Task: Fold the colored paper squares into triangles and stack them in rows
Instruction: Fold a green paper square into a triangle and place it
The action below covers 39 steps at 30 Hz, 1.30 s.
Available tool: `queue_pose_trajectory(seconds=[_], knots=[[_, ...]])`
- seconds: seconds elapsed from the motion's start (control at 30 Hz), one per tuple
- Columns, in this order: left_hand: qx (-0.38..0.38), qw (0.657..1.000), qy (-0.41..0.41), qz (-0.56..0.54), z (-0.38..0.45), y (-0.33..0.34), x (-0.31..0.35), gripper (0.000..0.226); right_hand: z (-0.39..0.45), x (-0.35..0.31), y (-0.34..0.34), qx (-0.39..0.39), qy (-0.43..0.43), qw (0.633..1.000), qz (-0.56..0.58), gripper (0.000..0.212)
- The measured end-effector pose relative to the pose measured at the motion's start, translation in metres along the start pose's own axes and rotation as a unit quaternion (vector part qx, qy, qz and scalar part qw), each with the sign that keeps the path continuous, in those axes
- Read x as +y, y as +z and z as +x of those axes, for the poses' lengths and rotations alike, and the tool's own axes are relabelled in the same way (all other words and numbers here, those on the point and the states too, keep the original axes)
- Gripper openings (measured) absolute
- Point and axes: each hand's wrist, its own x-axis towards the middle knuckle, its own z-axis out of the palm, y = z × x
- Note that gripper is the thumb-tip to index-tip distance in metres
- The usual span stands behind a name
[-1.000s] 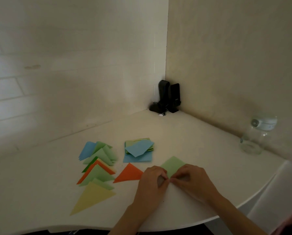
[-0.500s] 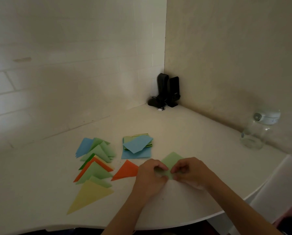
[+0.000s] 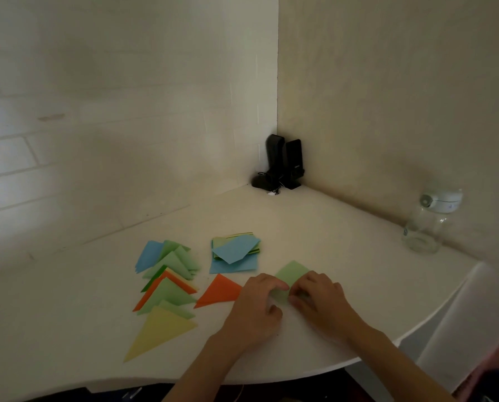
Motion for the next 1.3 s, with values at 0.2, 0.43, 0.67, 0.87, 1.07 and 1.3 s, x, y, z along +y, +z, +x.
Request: queue_pose_trajectory(seconds=[0.2, 0.43, 0.67, 0.87, 1.07, 1.3], knots=[[0.034, 0.992, 0.072, 0.095, -0.004, -0.005, -0.006, 0.034, -0.006, 0.015, -0.021, -0.046, -0.089, 0.990, 0.094, 0.021], [0.037, 0.981, 0.110, 0.155, -0.010, 0.002, 0.000, 0.017, -0.013, 0.032, -0.016, 0.022, -0.117, 0.985, 0.126, 0.023], [0.042, 0.990, 0.088, 0.106, -0.011, 0.001, -0.003, 0.006, -0.023, 0.029, -0.007, 0.058, -0.134, 0.987, 0.072, 0.030], [0.036, 0.998, 0.019, 0.057, -0.001, 0.005, -0.008, 0.018, -0.017, 0.024, 0.011, 0.140, -0.090, 0.985, 0.051, 0.021], [0.050, 0.995, -0.029, 0.078, 0.004, 0.012, -0.005, 0.028, -0.012, 0.022, 0.015, 0.153, -0.060, 0.986, 0.032, 0.030], [0.050, 0.997, -0.057, 0.010, 0.006, 0.010, -0.005, 0.028, -0.005, 0.023, 0.010, 0.103, -0.009, 0.990, 0.093, 0.023]])
